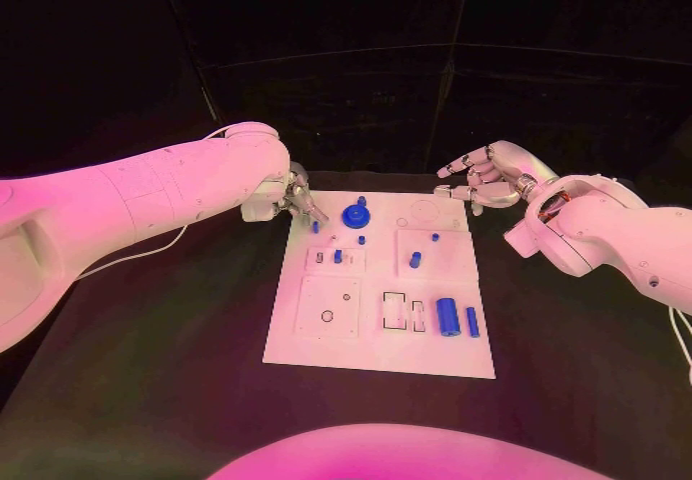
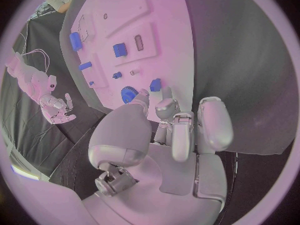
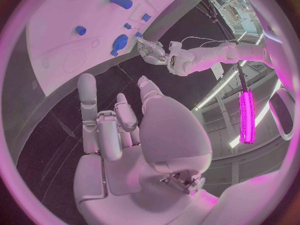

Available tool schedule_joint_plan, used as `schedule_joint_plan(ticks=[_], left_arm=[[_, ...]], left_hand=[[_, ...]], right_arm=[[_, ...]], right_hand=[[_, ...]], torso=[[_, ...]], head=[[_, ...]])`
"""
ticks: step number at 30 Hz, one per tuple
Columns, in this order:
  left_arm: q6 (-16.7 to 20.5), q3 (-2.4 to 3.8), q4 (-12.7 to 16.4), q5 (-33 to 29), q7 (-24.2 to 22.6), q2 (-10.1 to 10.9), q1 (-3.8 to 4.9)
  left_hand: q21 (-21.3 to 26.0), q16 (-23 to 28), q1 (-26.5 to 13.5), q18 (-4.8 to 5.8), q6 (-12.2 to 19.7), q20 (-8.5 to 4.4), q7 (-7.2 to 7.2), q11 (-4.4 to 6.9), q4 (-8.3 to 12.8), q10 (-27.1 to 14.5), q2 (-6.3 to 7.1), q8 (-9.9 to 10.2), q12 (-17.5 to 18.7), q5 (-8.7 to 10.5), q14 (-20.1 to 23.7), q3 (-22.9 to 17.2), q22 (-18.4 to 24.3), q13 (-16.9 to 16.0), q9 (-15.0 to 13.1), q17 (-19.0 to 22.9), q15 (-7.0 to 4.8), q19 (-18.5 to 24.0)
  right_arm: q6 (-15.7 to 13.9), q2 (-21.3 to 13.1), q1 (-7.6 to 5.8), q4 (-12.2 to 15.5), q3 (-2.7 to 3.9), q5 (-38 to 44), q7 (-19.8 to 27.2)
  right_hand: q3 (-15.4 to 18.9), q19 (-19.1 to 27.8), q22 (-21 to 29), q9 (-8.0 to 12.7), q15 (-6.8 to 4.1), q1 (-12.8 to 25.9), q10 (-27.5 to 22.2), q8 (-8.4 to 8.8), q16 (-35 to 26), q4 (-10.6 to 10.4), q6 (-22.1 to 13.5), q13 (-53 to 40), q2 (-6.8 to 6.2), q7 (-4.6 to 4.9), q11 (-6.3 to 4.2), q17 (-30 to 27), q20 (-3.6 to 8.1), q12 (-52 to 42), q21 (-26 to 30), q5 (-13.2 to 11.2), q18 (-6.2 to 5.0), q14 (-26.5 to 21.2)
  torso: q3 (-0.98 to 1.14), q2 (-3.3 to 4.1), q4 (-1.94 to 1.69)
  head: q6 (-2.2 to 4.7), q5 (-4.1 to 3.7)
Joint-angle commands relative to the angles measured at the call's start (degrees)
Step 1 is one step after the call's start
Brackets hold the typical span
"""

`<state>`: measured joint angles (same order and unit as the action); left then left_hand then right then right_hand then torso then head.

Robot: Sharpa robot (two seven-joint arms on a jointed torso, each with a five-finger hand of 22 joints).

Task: Assemble the parts on the task board

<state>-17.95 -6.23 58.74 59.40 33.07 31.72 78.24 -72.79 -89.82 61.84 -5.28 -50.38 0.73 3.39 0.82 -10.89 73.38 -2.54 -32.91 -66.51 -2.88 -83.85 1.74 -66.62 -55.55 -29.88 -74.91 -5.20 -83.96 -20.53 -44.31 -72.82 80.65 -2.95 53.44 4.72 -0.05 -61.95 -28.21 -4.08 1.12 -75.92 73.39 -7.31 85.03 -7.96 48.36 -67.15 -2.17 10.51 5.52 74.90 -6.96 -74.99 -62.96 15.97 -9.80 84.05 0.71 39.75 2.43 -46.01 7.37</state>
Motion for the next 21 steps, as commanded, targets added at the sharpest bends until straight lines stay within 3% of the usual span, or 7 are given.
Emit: schedule_joint_plan(ticks=[1,21], left_arm=[[-0.9,-0.01,0.1,-0.1,-1.0,-0.1,0.06],[-2.3,-0.05,0.0,-0.3,-1.7,-0.4,-0.05]], left_hand=[[0.2,-0.2,1.1,0.70,-0.5,0.32,0.04,0.10,0.7,-0.4,-0.15,0.4,0.1,0.21,-6.1,0.0,-0.1,0.0,0.2,-15.1,0.41,-0.6],[0.0,-0.2,4.6,0.77,-0.9,0.42,0.17,0.00,2.8,-0.5,-2.33,1.0,0.1,0.20,-6.1,-0.7,-0.5,0.1,0.7,-15.1,0.50,-0.6]], right_arm=[[0.3,0.1,-0.10,0.0,0.05,-0.2,0.5],[0.1,0.3,-0.10,-0.1,0.05,-0.4,0.8]], right_hand=[[0.2,0.4,0.1,0.0,-0.30,0.4,-0.3,-0.24,-0.3,-0.1,-0.2,0.0,0.35,-0.09,-0.14,1.8,0.12,-0.1,0.3,0.2,-0.43,3.0],[0.3,0.3,0.0,0.0,-0.31,0.4,-0.2,-0.29,-0.2,-0.2,-0.2,-0.1,0.60,-0.10,-0.15,1.9,0.13,-0.2,0.3,0.2,-0.42,3.1]], torso=[[0.01,0.01,-0.03],[0.03,0.01,-0.03]], head=[[-0.05,0.05],[-0.34,0.07]])
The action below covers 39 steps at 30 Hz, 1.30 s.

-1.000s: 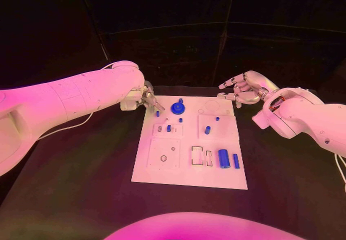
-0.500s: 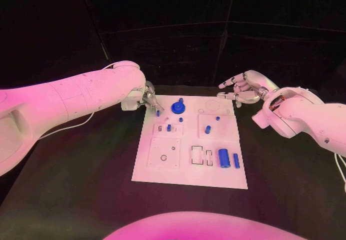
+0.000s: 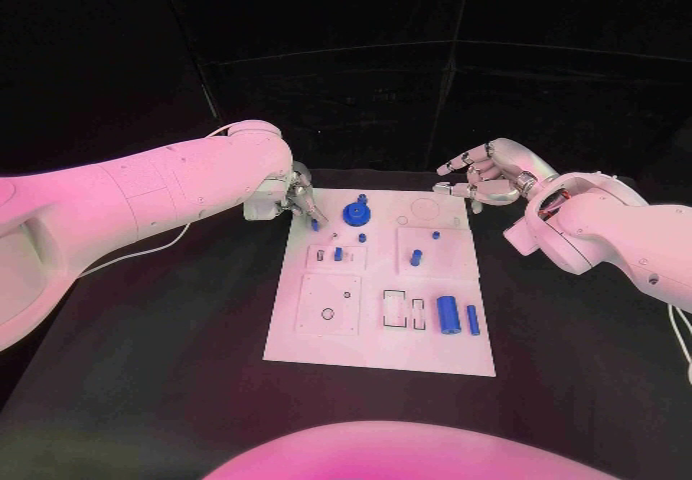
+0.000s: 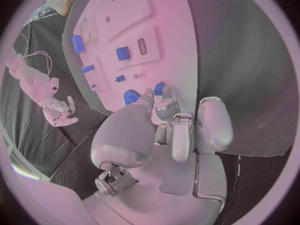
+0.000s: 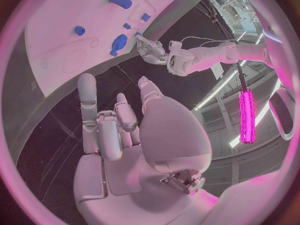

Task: Assemble the parts on the task board

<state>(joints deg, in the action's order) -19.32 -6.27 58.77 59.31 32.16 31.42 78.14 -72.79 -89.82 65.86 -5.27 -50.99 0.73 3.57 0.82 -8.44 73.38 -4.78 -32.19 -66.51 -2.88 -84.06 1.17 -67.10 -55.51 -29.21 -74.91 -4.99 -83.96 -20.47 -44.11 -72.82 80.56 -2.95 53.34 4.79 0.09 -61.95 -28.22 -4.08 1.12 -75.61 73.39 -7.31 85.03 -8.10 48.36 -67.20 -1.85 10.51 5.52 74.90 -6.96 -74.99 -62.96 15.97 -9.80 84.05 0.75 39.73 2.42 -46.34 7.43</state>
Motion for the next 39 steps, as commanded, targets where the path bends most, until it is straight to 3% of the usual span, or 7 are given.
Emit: schedule_joint_plan(ticks=[1,9,15,22,32,33,39], left_arm=[[-1.0,-0.01,0.0,-0.2,-0.8,-0.1,0.06],[-0.4,-0.01,0.0,-0.3,-1.0,-0.1,0.04],[0.8,-0.01,0.5,-0.8,-1.7,0.3,-0.01],[3.9,0.01,2.8,-3.6,-2.3,2.2,-0.04],[8.8,0.05,10.4,-7.7,-1.9,8.1,0.37],[9.3,0.05,11.3,-7.9,-1.9,8.7,0.37],[12.0,0.01,17.1,-8.1,-2.0,11.7,0.18]], left_hand=[[0.0,-0.2,0.6,0.76,-0.3,0.43,0.00,0.00,0.4,-0.5,-0.14,0.3,0.1,0.20,-5.9,-0.1,0.0,0.1,0.1,-15.1,0.29,-0.6],[0.1,-0.2,4.1,0.71,-0.1,0.39,-0.30,0.28,2.5,-0.7,-2.91,0.8,0.2,0.15,-5.9,-2.7,0.0,0.2,0.5,-15.1,0.15,-0.6],[0.1,-0.2,10.3,0.70,0.3,0.04,-0.76,0.79,7.9,-1.0,-5.04,1.1,0.6,0.13,-5.9,-9.2,-0.1,0.3,0.7,-15.1,-0.31,-0.6],[0.2,-0.2,8.1,0.76,0.4,0.15,-0.46,0.34,10.4,-0.7,-3.53,0.3,1.0,0.25,-5.9,-16.2,-0.3,0.7,0.1,-15.1,-0.08,-0.6],[0.3,-0.2,3.3,0.72,0.6,0.18,-0.29,0.59,12.2,-0.4,-0.66,-0.9,1.4,0.34,-5.9,-25.1,-0.3,1.2,-0.9,-15.1,0.03,-0.6],[0.4,-0.2,0.1,0.71,0.8,0.14,-0.45,0.61,12.9,-0.1,0.97,-1.8,1.3,0.35,-5.9,-30.4,-0.4,1.2,-1.5,-15.1,-0.01,-0.6],[0.5,-0.2,-0.4,0.69,0.8,0.14,-0.50,0.54,13.1,-0.1,1.33,-2.1,1.4,0.20,-5.9,-31.7,-0.3,1.4,-1.7,-15.1,-0.08,-0.6]], right_arm=[[0.1,0.1,-0.10,0.0,0.05,-0.3,0.7],[0.1,0.1,-0.10,0.0,0.05,-0.4,0.6],[0.2,0.1,-0.10,0.0,0.05,-0.4,0.6],[0.3,0.1,-0.10,-0.1,0.04,-0.4,0.6],[0.3,-0.1,-0.10,-0.2,0.04,-0.4,0.4],[0.4,-0.1,-0.10,-0.2,0.04,-0.4,0.4],[0.5,-0.2,-0.10,-0.3,0.04,-0.4,0.4]], right_hand=[[0.1,0.3,0.0,0.0,-0.31,0.1,-0.2,-0.29,-0.2,-0.1,-0.2,-0.1,0.29,-0.10,-0.15,1.9,0.13,-0.2,0.3,0.2,-0.42,3.1],[0.1,0.3,0.0,0.0,-0.31,0.1,-0.2,-0.29,-0.2,-0.1,-0.2,-0.1,0.29,-0.10,-0.15,1.9,0.13,-0.2,0.3,0.2,-0.42,3.1],[0.1,0.3,0.0,0.0,-0.31,0.1,-0.2,-0.29,-0.2,-0.1,-0.2,-0.1,0.29,-0.10,-0.15,1.9,0.13,-0.2,0.3,0.2,-0.42,3.1],[0.1,0.3,0.0,0.0,-0.31,0.1,-0.2,-0.29,-0.2,-0.1,-0.2,-0.1,0.29,-0.10,-0.15,1.9,0.13,-0.2,0.3,0.2,-0.42,3.1],[0.1,0.3,0.2,0.0,-0.32,0.0,-0.3,-0.34,-0.3,-0.2,-0.2,0.0,0.43,-0.11,-0.16,1.7,0.13,-0.1,0.4,0.3,-0.44,3.0],[0.1,0.3,0.2,0.0,-0.32,0.0,-0.3,-0.34,-0.3,-0.2,-0.2,0.0,0.43,-0.11,-0.16,1.7,0.13,-0.1,0.4,0.3,-0.44,3.0],[0.2,0.3,0.1,0.0,-0.32,0.0,-0.3,-0.35,-0.3,-0.2,-0.2,0.0,0.45,-0.11,-0.16,1.7,0.13,-0.1,0.4,0.3,-0.44,3.0]], torso=[[-0.01,0.03,0.00],[-0.01,0.03,0.03],[-0.04,0.00,-0.01],[-0.04,-0.01,-0.08],[0.06,-0.10,-0.32],[0.07,-0.09,-0.35],[-0.06,-0.04,-0.36]], head=[[-0.02,0.03],[-0.10,0.02],[-0.12,0.04],[-0.13,-0.04],[-0.11,0.16],[-0.09,0.13],[-0.14,0.17]])
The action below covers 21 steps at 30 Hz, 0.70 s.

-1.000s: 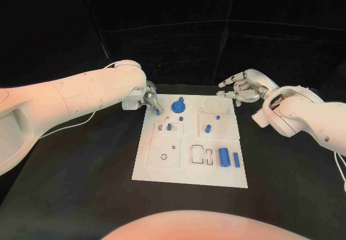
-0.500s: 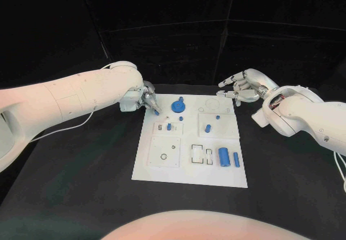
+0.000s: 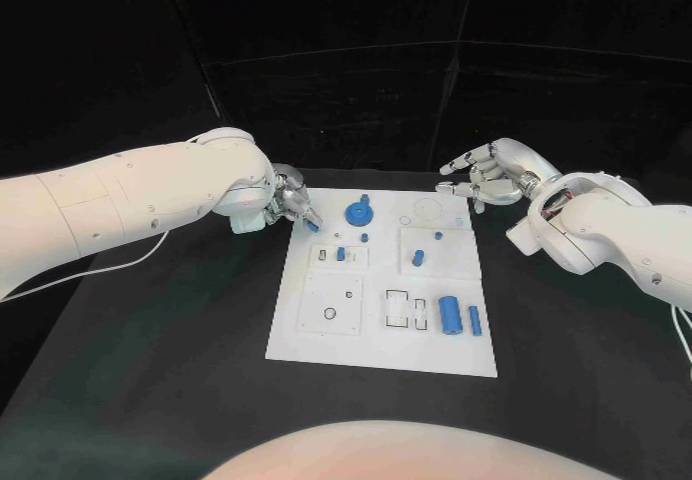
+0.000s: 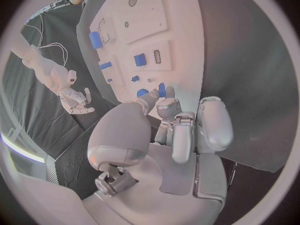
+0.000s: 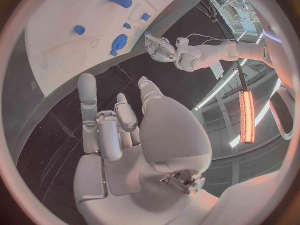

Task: Assemble the parts on the task board

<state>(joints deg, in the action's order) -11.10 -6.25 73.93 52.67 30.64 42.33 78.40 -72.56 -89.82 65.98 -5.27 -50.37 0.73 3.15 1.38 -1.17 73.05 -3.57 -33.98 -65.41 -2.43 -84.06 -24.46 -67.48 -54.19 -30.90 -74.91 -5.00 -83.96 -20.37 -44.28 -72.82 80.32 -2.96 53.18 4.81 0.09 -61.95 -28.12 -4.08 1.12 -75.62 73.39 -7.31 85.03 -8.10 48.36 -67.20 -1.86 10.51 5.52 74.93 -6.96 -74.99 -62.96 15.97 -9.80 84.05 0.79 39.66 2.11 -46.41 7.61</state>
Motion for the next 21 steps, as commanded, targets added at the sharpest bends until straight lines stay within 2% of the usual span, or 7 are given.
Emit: schedule_joint_plan(ticks=[1,4,6,12,17,21], left_arm=[[4.1,-0.02,2.7,-1.2,-0.5,1.2,-0.14],[5.2,-0.04,4.9,0.1,-0.5,2.4,-0.58],[5.9,-0.06,6.2,1.6,-0.4,3.1,-1.20],[7.5,-0.10,8.9,5.8,0.1,4.2,-2.80],[8.1,-0.11,10.0,7.4,0.4,4.6,-3.34],[8.1,-0.12,10.6,9.3,0.8,4.7,-3.63]], left_hand=[[0.2,-0.2,-0.8,0.70,0.2,0.14,-0.09,-0.02,5.9,0.3,0.28,-0.4,0.3,-0.26,-5.9,-6.6,0.0,0.0,-0.1,-15.1,-0.09,-0.6],[0.1,-0.2,-1.1,0.75,0.3,0.13,-0.11,0.00,6.1,0.4,0.52,-0.6,0.1,-0.27,-5.9,-7.3,-0.3,-0.2,-0.3,-15.1,-0.11,-0.7],[-0.1,-0.2,-1.2,0.78,0.3,0.13,-0.11,0.01,6.1,0.6,0.59,-0.7,0.0,-0.27,-5.9,-7.5,-0.5,-0.4,-0.3,-15.1,-0.11,-0.7],[-0.2,-0.2,-1.5,0.80,0.3,0.12,-0.14,0.03,6.2,0.7,0.76,-0.8,-0.1,-0.27,-5.9,-7.9,-0.6,-0.5,-0.4,-15.1,-0.13,-0.8],[-0.1,-0.2,-1.6,0.78,0.3,0.11,-0.15,0.04,6.2,0.7,0.89,-0.8,-0.1,-0.27,-5.9,-8.0,-0.5,-0.4,-0.4,-15.1,-0.14,-0.8],[-0.1,-0.2,-1.7,0.78,0.3,0.09,-0.18,0.06,6.3,0.8,1.04,-0.9,-0.2,-0.27,-5.9,-8.3,-0.5,-0.5,-0.5,-15.1,-0.16,-0.8]], right_arm=[[0.4,-0.1,-0.10,-0.1,0.05,-0.2,0.4],[0.4,-0.1,-0.10,-0.1,0.05,-0.2,0.4],[0.4,-0.1,-0.10,-0.1,0.05,-0.2,0.4],[0.5,-0.1,-0.10,-0.1,0.05,-0.2,0.4],[0.5,-0.2,-0.10,-0.1,0.05,-0.2,0.4],[0.5,-0.2,-0.10,-0.1,0.05,-0.2,0.3]], right_hand=[[0.2,0.3,0.0,0.0,-0.32,0.0,-0.3,-0.35,-0.3,-0.2,-0.2,0.0,0.45,-0.11,-0.16,1.7,0.13,-0.1,0.4,0.3,-0.44,3.0],[0.2,0.3,0.0,0.0,-0.32,0.0,-0.3,-0.35,-0.3,-0.2,-0.2,0.0,0.45,-0.11,-0.16,1.7,0.13,-0.1,0.4,0.3,-0.44,3.0],[0.2,0.3,0.0,0.0,-0.32,0.0,-0.2,-0.36,-0.3,-0.2,-0.2,0.0,0.46,-0.11,-0.17,1.7,0.14,-0.2,0.4,0.3,-0.44,3.0],[0.2,0.3,0.0,0.0,-0.32,0.0,-0.2,-0.37,-0.3,-0.2,-0.2,-0.1,0.46,-0.11,-0.17,1.7,0.14,-0.2,0.4,0.3,-0.44,3.0],[0.2,0.3,0.1,0.0,-0.33,0.0,-0.3,-0.38,-0.4,-0.2,-0.2,0.0,0.46,-0.11,-0.17,1.6,0.14,-0.1,0.4,0.3,-0.44,3.0],[0.2,0.3,0.1,0.0,-0.33,0.0,-0.3,-0.38,-0.4,-0.2,-0.2,0.0,0.46,-0.11,-0.17,1.6,0.14,-0.1,0.4,0.3,-0.44,3.0]], torso=[[-0.05,0.01,0.02],[0.00,-0.01,-0.07],[0.10,-0.02,0.03],[-0.02,0.02,0.18],[-0.03,0.01,0.21],[0.05,0.02,0.20]], head=[[-0.14,0.15],[-0.15,0.50],[-0.04,0.52],[-0.20,0.61],[-0.25,0.63],[-0.24,0.65]])
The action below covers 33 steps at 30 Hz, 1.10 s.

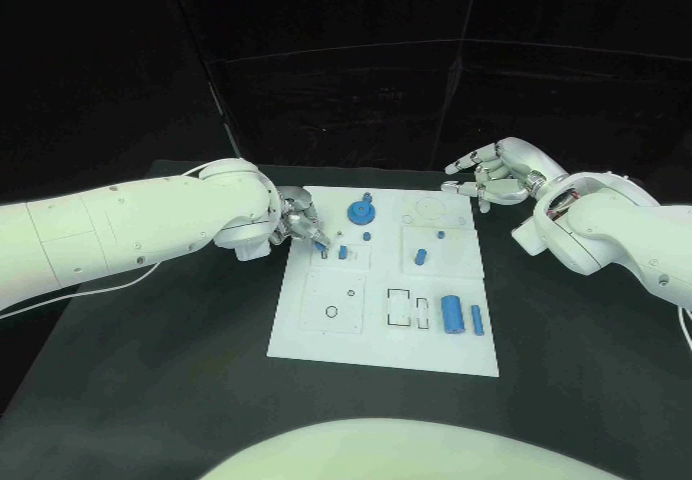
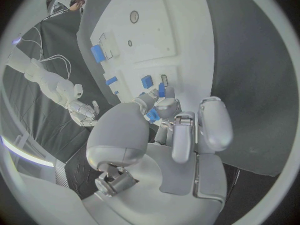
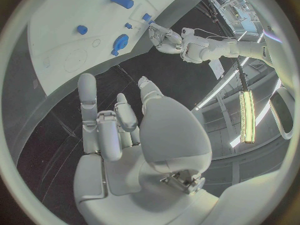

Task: Assemble the parts on the task board

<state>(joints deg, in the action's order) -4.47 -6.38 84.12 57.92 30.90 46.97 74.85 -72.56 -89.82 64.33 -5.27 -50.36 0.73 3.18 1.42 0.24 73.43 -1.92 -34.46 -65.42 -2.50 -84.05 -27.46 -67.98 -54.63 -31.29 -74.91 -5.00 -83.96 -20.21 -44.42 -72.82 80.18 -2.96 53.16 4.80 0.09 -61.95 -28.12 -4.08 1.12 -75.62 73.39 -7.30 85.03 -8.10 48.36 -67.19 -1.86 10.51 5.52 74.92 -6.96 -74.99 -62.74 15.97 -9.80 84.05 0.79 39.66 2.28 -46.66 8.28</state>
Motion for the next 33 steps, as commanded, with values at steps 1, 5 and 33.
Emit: schedule_joint_plan(ticks=[1,5,33], left_arm=[[1.4,0.02,0.5,4.5,0.7,0.1,-0.15],[1.1,0.01,0.7,5.4,1.1,0.0,-0.37],[-0.3,-0.02,0.6,6.0,2.6,-1.2,-1.13]], left_hand=[[-0.1,-0.2,0.0,0.78,0.3,0.09,-0.21,0.02,4.9,0.4,-0.61,-0.4,-0.2,-0.20,-5.9,-5.3,0.0,-0.1,-0.1,-15.1,-0.16,-0.8],[-0.1,-0.2,-0.1,0.77,0.2,0.08,-0.25,0.05,4.9,0.5,-0.47,-0.5,-0.3,-0.20,-5.9,-5.5,0.0,-0.1,-0.2,-15.1,-0.18,-0.8],[-0.1,-0.2,-1.0,0.78,-0.1,0.01,-0.43,0.18,4.7,0.8,0.07,-1.2,-0.5,-0.19,-5.9,-6.2,-0.1,-0.4,-0.5,-15.1,-0.27,-0.8]], right_arm=[[0.3,0.0,-0.10,0.0,0.05,-0.2,0.3],[0.4,0.0,-0.10,0.0,0.04,-0.2,0.2],[0.4,-0.1,-0.10,0.1,0.04,-0.2,0.1]], right_hand=[[0.2,0.3,0.1,0.0,-0.32,0.0,-0.3,-0.38,-0.4,-0.2,-0.2,0.0,0.46,-0.12,-0.17,1.6,0.14,-0.1,0.2,0.3,-0.44,3.0],[0.2,0.3,0.1,0.0,-0.33,-0.1,-0.3,-0.39,-0.4,-0.2,-0.2,0.0,0.48,-0.12,-0.17,1.6,0.14,-0.1,0.2,0.3,-0.44,3.0],[0.2,0.3,0.1,0.0,-0.33,-0.1,-0.3,-0.39,-0.4,-0.2,-0.2,0.0,0.48,-0.12,-0.17,1.6,0.14,-0.1,0.2,0.3,-0.44,3.0]], torso=[[0.06,0.01,0.01],[0.05,0.01,0.02],[0.14,-0.05,-0.08]], head=[[0.01,-0.04],[0.02,-0.03],[-0.13,-0.01]])
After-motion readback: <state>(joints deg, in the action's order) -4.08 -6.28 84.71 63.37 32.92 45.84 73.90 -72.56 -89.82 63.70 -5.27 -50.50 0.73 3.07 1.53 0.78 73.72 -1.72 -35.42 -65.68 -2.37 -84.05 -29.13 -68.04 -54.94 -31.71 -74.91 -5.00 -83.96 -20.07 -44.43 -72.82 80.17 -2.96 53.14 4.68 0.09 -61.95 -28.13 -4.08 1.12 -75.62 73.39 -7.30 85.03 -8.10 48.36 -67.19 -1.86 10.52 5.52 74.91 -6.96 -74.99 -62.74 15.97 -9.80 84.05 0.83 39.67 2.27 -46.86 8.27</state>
